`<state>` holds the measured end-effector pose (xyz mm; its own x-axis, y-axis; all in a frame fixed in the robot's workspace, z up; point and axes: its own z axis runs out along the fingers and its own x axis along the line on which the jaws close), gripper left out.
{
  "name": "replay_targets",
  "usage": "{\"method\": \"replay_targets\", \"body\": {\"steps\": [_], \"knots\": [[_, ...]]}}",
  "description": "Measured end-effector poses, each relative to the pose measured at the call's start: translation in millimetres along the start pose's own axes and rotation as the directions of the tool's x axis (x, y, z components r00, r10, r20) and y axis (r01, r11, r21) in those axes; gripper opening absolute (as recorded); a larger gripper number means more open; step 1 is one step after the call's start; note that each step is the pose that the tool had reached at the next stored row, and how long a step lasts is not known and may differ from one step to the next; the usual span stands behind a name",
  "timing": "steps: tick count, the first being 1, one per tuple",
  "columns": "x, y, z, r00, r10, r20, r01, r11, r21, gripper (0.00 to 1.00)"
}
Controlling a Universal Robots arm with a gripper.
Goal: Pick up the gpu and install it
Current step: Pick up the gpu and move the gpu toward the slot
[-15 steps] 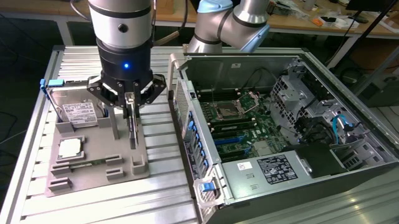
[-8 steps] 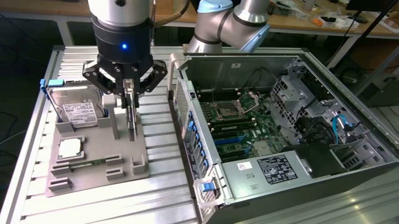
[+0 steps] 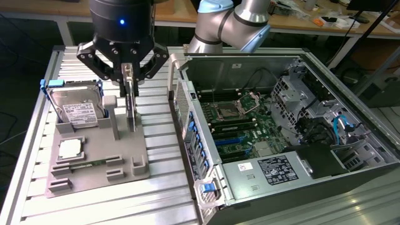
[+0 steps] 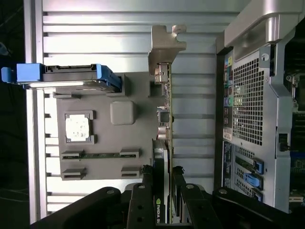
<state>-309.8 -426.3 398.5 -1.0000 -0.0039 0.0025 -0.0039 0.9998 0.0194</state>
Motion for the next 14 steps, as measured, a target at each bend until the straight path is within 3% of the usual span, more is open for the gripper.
{"method": "replay_targets", "body": {"steps": [14], "knots": [[0.1, 1.0, -51.3, 1.0, 0.0, -0.0001, 0.0, 1.0, 0.0, 0.27]]}}
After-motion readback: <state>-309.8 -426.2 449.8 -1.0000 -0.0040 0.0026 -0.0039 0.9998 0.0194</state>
